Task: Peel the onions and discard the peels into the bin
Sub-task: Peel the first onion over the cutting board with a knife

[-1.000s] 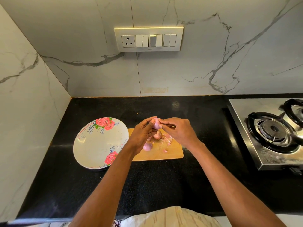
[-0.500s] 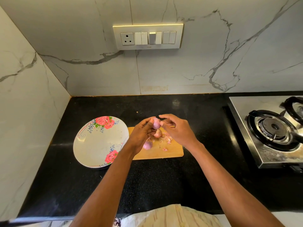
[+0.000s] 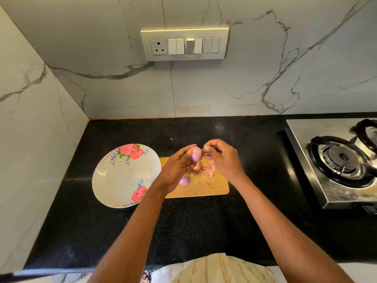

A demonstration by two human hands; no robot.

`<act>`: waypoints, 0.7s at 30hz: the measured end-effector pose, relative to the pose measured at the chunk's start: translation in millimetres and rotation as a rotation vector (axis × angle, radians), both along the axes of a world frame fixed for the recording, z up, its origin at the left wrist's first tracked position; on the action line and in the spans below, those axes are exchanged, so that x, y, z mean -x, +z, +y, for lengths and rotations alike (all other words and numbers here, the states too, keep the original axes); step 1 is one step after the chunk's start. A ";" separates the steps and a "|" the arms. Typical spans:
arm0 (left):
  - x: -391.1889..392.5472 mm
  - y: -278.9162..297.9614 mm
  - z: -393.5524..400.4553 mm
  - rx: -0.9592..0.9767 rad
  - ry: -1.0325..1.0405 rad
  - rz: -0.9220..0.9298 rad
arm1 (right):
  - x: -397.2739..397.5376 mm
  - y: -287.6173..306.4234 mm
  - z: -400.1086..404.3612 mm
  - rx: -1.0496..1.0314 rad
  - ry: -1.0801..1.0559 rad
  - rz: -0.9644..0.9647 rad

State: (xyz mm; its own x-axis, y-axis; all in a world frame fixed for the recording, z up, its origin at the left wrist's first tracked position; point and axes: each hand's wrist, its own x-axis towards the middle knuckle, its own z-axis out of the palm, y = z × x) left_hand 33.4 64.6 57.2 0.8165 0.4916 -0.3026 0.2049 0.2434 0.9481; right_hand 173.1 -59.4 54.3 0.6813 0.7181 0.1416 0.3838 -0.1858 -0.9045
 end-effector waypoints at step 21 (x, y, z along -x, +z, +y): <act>-0.9 5.5 0.3 0.064 0.005 -0.004 | -1.0 1.7 -5.9 -0.017 0.071 0.160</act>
State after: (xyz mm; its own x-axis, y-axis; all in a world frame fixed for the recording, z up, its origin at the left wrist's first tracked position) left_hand 34.4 65.0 62.8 0.8151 0.4757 -0.3305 0.1998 0.3048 0.9312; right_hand 174.0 -65.3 56.0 0.6435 0.7639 0.0476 0.2461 -0.1477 -0.9579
